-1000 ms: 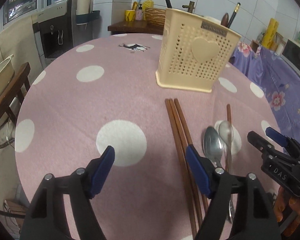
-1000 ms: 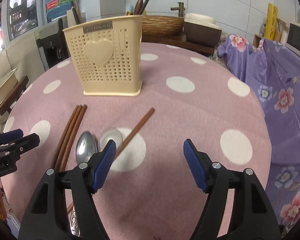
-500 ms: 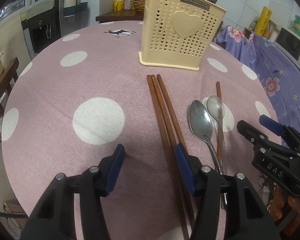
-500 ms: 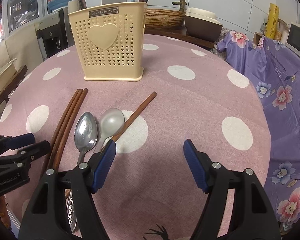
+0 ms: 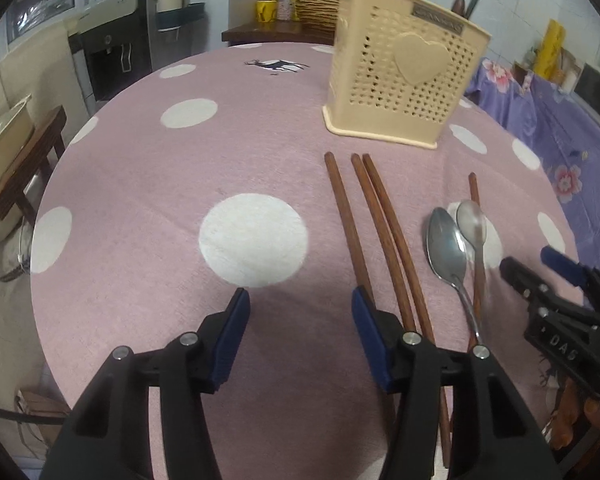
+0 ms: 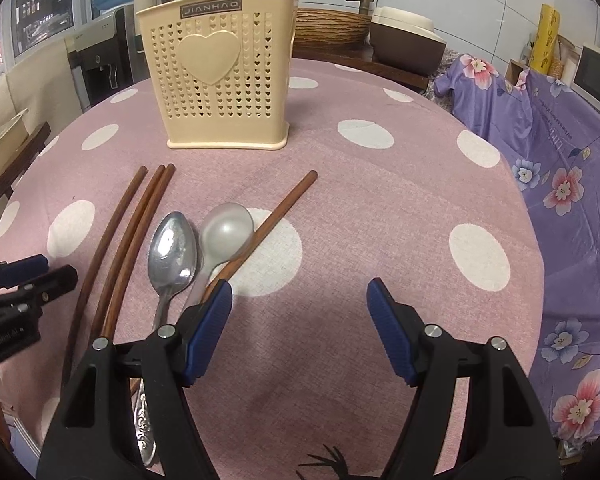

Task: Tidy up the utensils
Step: 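Move the right tool over the clear plastic spoon, nudging the spoons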

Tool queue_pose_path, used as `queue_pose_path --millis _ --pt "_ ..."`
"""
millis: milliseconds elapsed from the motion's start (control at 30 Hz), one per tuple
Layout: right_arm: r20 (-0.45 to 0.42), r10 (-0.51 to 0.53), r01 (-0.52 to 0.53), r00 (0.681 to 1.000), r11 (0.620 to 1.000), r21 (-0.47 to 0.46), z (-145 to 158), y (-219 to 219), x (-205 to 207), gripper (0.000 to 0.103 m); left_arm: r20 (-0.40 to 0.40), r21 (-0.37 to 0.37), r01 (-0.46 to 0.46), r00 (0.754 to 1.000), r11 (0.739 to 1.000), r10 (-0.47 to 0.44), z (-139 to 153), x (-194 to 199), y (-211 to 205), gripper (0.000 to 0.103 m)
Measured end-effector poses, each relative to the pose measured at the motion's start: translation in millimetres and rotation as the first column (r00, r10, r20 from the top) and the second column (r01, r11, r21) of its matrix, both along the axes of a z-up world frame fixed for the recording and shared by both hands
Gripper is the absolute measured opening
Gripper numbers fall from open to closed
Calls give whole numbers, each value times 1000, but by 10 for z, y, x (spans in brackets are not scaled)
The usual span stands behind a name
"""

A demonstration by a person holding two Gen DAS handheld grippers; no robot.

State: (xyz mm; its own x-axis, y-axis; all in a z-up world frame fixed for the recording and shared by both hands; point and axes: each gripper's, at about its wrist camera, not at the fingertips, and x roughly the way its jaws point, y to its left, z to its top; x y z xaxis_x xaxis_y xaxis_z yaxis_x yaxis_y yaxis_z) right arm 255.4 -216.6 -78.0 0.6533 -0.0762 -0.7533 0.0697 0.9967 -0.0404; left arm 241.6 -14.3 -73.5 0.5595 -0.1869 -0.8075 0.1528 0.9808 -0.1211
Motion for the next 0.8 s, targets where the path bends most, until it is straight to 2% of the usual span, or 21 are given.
queue_pose_path --millis 200,400,600,633,700,733,800 --pt "-32 28 -28 999 999 -17 -55 168 49 69 38 -15 16 999 1000 -16 115 -45 -57 54" --pt "-32 54 -53 998 998 26 -25 208 30 69 23 -24 13 1000 1000 -13 80 -23 -56 53" --pt "-63 43 -44 997 999 -6 -71 293 93 68 17 -31 11 1000 999 -11 66 -17 -32 54" --pt "-56 20 -20 998 1000 4 -68 252 89 66 16 -33 13 1000 999 -12 67 -18 -31 54" --pt "-41 7 -3 999 995 96 -35 126 68 66 18 -35 16 1000 999 -16 70 -22 -25 54" --pt "-51 7 -1 999 994 113 -29 93 73 66 19 -34 17 1000 999 -16 73 -18 -26 54" --pt "-57 12 -8 998 996 85 -16 111 62 66 21 -37 17 1000 999 -16 76 -13 -24 54"
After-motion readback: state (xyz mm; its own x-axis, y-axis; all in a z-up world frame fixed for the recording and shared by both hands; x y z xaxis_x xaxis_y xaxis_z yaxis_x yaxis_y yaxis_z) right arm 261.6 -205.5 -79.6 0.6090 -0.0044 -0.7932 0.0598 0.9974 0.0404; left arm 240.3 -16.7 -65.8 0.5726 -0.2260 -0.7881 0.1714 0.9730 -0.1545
